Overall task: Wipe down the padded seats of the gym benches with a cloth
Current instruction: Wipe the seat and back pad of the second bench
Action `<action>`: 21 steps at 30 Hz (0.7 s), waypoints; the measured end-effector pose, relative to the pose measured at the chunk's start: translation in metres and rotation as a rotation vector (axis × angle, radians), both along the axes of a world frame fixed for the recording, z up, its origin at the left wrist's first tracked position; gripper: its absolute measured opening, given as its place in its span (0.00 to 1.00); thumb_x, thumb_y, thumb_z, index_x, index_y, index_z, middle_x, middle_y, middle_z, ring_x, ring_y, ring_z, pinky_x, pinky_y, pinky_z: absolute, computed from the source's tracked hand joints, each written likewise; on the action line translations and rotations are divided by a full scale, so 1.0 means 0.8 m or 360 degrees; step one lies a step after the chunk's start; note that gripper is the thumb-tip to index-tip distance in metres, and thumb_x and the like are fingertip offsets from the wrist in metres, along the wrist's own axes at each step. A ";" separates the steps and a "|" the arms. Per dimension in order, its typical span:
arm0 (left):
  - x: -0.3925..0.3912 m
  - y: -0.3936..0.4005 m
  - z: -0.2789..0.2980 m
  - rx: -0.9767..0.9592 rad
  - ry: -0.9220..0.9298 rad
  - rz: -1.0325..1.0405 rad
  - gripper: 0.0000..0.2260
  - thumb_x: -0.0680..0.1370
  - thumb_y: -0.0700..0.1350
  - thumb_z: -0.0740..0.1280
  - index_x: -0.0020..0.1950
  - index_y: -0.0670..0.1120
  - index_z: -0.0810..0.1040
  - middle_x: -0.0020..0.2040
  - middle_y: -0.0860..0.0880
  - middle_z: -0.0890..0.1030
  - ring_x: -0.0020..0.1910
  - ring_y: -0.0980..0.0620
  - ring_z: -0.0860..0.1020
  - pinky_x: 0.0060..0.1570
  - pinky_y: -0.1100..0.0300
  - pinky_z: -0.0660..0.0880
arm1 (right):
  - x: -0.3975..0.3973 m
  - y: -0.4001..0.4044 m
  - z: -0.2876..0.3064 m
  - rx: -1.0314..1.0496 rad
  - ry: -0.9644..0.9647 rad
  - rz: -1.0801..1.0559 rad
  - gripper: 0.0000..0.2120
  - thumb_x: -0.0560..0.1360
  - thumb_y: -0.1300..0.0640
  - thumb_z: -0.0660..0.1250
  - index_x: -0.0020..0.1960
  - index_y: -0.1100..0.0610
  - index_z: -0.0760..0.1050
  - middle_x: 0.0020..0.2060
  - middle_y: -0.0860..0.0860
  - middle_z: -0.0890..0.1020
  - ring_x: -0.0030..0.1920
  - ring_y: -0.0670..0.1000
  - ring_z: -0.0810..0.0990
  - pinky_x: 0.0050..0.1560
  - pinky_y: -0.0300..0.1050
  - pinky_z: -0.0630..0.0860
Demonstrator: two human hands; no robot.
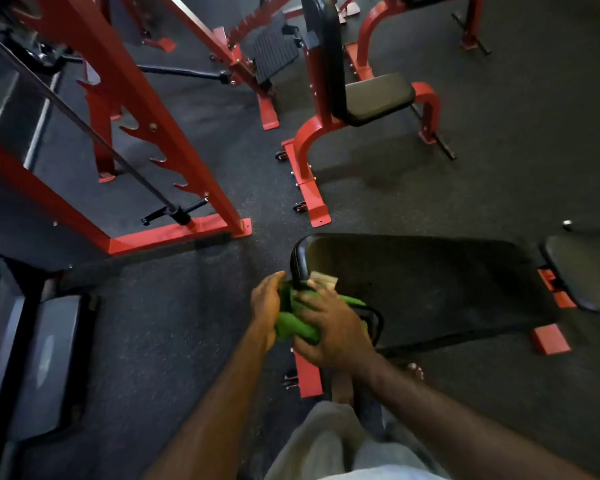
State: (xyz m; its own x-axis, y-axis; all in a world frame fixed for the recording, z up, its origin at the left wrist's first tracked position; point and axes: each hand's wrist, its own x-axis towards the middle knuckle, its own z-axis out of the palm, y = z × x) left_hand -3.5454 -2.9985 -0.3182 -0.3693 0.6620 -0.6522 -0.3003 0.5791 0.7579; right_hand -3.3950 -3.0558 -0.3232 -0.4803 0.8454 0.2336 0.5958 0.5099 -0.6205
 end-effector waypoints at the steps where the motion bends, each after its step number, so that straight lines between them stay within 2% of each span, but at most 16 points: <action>1: -0.002 -0.002 0.006 -0.0018 -0.0015 -0.0077 0.12 0.82 0.43 0.67 0.61 0.39 0.82 0.55 0.40 0.84 0.51 0.45 0.81 0.50 0.51 0.80 | 0.007 -0.011 -0.004 0.0057 -0.0059 0.0147 0.20 0.73 0.43 0.72 0.61 0.52 0.83 0.68 0.50 0.79 0.77 0.56 0.68 0.74 0.60 0.66; 3: -0.007 -0.006 0.010 -0.0050 -0.0041 -0.0222 0.11 0.83 0.46 0.64 0.62 0.44 0.80 0.54 0.47 0.84 0.52 0.47 0.81 0.45 0.57 0.79 | 0.037 -0.015 -0.007 0.0204 -0.0183 0.0450 0.21 0.76 0.40 0.69 0.63 0.52 0.82 0.70 0.50 0.78 0.79 0.55 0.65 0.76 0.60 0.64; 5: -0.008 -0.006 0.009 -0.0043 -0.0037 -0.0288 0.10 0.83 0.46 0.64 0.61 0.46 0.81 0.52 0.49 0.85 0.52 0.47 0.83 0.45 0.56 0.79 | 0.054 -0.002 -0.007 0.0262 -0.0202 0.0526 0.23 0.78 0.39 0.68 0.67 0.51 0.80 0.73 0.50 0.75 0.80 0.55 0.63 0.77 0.58 0.64; 8: -0.002 -0.005 0.005 0.0026 0.0040 -0.0205 0.09 0.80 0.43 0.69 0.56 0.41 0.85 0.53 0.39 0.86 0.54 0.41 0.84 0.57 0.43 0.81 | 0.036 -0.009 -0.009 0.0129 -0.0033 0.0012 0.23 0.75 0.43 0.74 0.67 0.52 0.81 0.76 0.52 0.73 0.78 0.57 0.68 0.73 0.58 0.69; 9: 0.000 -0.005 0.005 0.0029 0.0046 -0.0195 0.08 0.80 0.42 0.69 0.55 0.41 0.85 0.54 0.38 0.86 0.52 0.42 0.84 0.58 0.43 0.81 | 0.031 -0.019 -0.013 0.0136 -0.0013 -0.0057 0.23 0.75 0.44 0.74 0.67 0.52 0.81 0.76 0.53 0.73 0.77 0.58 0.68 0.72 0.60 0.70; 10: 0.002 -0.006 0.006 0.0017 0.0025 -0.0194 0.08 0.81 0.42 0.68 0.55 0.41 0.84 0.55 0.39 0.85 0.51 0.44 0.84 0.58 0.44 0.81 | 0.032 -0.030 -0.018 0.0199 -0.0059 0.0037 0.22 0.76 0.43 0.73 0.67 0.52 0.81 0.76 0.53 0.72 0.78 0.59 0.67 0.73 0.61 0.69; 12: 0.005 -0.010 0.009 -0.0002 -0.0008 -0.0262 0.10 0.83 0.43 0.65 0.59 0.42 0.82 0.57 0.43 0.85 0.55 0.45 0.83 0.60 0.45 0.79 | 0.057 -0.041 -0.023 0.0354 -0.0222 0.0453 0.22 0.80 0.42 0.69 0.70 0.51 0.79 0.78 0.53 0.69 0.80 0.60 0.62 0.77 0.62 0.64; 14: 0.007 -0.011 0.007 -0.0015 -0.0013 -0.0268 0.11 0.83 0.43 0.64 0.62 0.43 0.81 0.58 0.44 0.85 0.58 0.44 0.83 0.60 0.45 0.79 | 0.087 -0.037 -0.025 0.0402 -0.0343 0.0591 0.24 0.82 0.41 0.65 0.74 0.51 0.75 0.80 0.53 0.65 0.81 0.60 0.59 0.79 0.61 0.61; 16: 0.011 -0.011 0.008 0.0015 -0.0020 -0.0245 0.11 0.83 0.41 0.64 0.63 0.41 0.80 0.57 0.43 0.84 0.53 0.45 0.83 0.47 0.53 0.82 | 0.095 -0.044 -0.033 0.0338 -0.0375 0.0365 0.26 0.82 0.40 0.64 0.77 0.50 0.71 0.81 0.54 0.62 0.81 0.60 0.60 0.77 0.62 0.63; 17: 0.014 -0.011 0.008 0.0023 0.0001 -0.0244 0.11 0.84 0.41 0.64 0.64 0.40 0.79 0.57 0.42 0.83 0.49 0.47 0.82 0.39 0.59 0.81 | 0.088 -0.056 -0.035 0.0276 -0.0328 0.0187 0.27 0.81 0.40 0.64 0.77 0.50 0.71 0.81 0.54 0.62 0.80 0.60 0.62 0.75 0.63 0.65; 18: 0.018 -0.011 0.009 0.0032 0.0030 -0.0228 0.11 0.83 0.40 0.64 0.65 0.40 0.79 0.56 0.41 0.83 0.48 0.48 0.82 0.35 0.61 0.79 | 0.075 -0.068 -0.034 0.0218 -0.0260 0.0015 0.27 0.81 0.41 0.65 0.77 0.49 0.71 0.81 0.54 0.63 0.79 0.60 0.64 0.73 0.64 0.67; 19: 0.021 -0.011 0.008 0.0039 0.0091 -0.0223 0.12 0.83 0.40 0.65 0.66 0.39 0.79 0.56 0.41 0.82 0.48 0.48 0.81 0.37 0.61 0.79 | 0.058 -0.077 -0.031 0.0178 -0.0209 -0.0117 0.28 0.80 0.41 0.66 0.77 0.48 0.71 0.80 0.54 0.64 0.78 0.61 0.66 0.72 0.65 0.67; 21: 0.027 -0.012 0.003 0.0037 0.0252 -0.0216 0.14 0.83 0.40 0.66 0.68 0.39 0.78 0.59 0.42 0.81 0.57 0.46 0.80 0.52 0.55 0.79 | 0.028 -0.087 -0.022 0.0147 -0.0211 -0.0176 0.28 0.79 0.42 0.67 0.78 0.47 0.70 0.80 0.55 0.65 0.78 0.63 0.64 0.73 0.66 0.66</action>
State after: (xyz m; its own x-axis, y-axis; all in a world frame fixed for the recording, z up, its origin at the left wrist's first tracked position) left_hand -3.5237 -3.0077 -0.3161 -0.3723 0.7271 -0.5768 -0.0966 0.5878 0.8032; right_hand -3.3722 -3.1254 -0.3409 -0.4174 0.8727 0.2535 0.7247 0.4879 -0.4866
